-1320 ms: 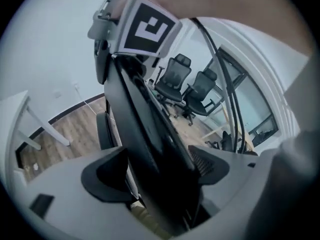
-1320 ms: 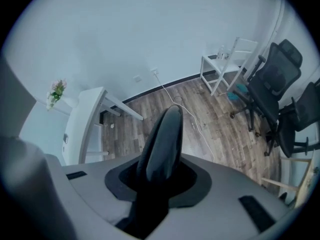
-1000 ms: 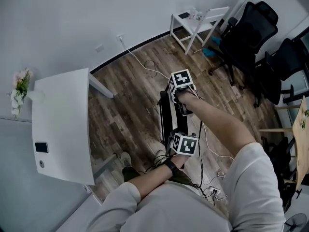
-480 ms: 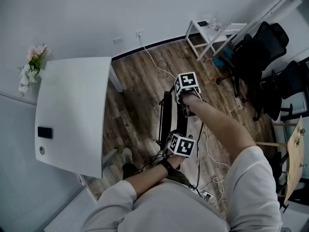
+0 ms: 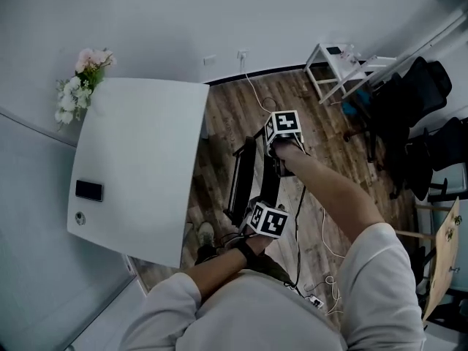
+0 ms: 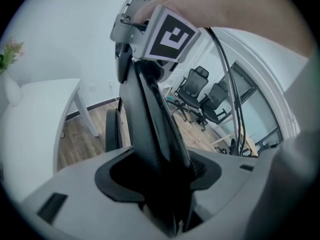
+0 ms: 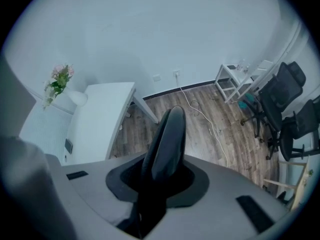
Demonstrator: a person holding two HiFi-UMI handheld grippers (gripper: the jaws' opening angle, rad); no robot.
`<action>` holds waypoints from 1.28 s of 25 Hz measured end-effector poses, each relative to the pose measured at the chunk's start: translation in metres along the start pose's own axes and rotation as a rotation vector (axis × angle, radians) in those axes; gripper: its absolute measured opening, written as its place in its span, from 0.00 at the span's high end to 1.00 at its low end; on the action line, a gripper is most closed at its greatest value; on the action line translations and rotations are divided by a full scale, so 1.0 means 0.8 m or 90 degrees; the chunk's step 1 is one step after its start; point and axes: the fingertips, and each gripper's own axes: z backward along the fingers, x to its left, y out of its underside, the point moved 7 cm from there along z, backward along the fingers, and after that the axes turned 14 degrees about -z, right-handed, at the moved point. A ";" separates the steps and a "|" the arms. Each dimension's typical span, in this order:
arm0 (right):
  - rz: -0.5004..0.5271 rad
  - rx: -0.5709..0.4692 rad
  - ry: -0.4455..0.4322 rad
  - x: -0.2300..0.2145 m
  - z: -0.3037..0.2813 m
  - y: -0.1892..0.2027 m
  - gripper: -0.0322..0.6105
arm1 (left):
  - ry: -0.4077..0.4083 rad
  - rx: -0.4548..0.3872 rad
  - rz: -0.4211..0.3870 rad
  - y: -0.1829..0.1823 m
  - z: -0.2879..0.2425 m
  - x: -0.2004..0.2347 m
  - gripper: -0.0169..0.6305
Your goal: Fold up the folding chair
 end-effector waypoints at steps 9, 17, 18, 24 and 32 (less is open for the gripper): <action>0.013 0.006 -0.001 0.127 -0.035 -0.011 0.80 | -0.008 -0.010 0.024 0.038 0.049 0.108 0.60; 0.041 0.017 0.007 0.213 -0.058 -0.016 0.78 | -0.008 -0.022 0.063 0.062 0.085 0.176 0.62; 0.040 0.016 0.004 0.223 -0.061 -0.018 0.78 | -0.008 -0.024 0.065 0.064 0.089 0.184 0.62; 0.036 0.015 -0.015 0.279 -0.078 -0.021 0.74 | 0.017 -0.011 0.044 0.083 0.109 0.234 0.61; 0.031 0.024 -0.038 0.327 -0.094 -0.016 0.67 | 0.050 -0.020 0.030 0.108 0.132 0.279 0.60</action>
